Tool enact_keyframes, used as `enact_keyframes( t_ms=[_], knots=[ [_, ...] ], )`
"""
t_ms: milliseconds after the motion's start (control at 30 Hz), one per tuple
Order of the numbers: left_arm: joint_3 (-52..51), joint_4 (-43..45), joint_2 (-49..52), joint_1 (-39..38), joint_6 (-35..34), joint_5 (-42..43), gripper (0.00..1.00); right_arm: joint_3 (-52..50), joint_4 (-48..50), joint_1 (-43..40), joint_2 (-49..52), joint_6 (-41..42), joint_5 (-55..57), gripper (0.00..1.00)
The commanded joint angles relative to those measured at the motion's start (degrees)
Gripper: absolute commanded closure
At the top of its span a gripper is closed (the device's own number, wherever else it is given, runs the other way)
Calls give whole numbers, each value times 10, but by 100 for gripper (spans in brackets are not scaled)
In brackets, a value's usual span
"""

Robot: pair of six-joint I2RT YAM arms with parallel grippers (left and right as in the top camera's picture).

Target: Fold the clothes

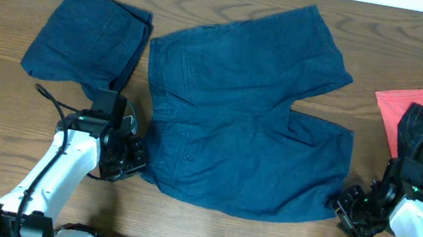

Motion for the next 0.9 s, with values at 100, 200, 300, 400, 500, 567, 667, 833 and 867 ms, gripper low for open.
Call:
enact_keyframes(
  t_ms=[100, 200, 300, 400, 500, 567, 667, 833, 867],
  knots=[
    [7, -2, -2, 2, 10, -3, 94, -45, 32, 4, 6, -20, -9, 46],
    [7, -1, -2, 2, 10, -3, 94, -64, 54, 4, 6, -23, -31, 53],
    [7, -1, -2, 2, 10, -3, 94, -71, 66, 4, 6, -23, -34, 80],
    [7, -1, -2, 2, 10, -3, 94, -70, 65, 4, 6, -23, -37, 96],
    [7, -1, -2, 2, 10, -3, 94, -63, 56, 4, 5, -24, -43, 99],
    [7, -1, -2, 2, 10, -3, 94, -48, 43, 3, 5, -29, -44, 99],
    [7, -1, -2, 2, 10, -3, 94, -10, 8, 3, 4, -51, -44, 99],
    [7, -1, -2, 2, 10, -3, 94, 60, -59, 3, -2, -79, -41, 99],
    [7, -2, -2, 2, 10, -3, 94, 71, -70, 3, -2, -79, -41, 99]
  ],
)
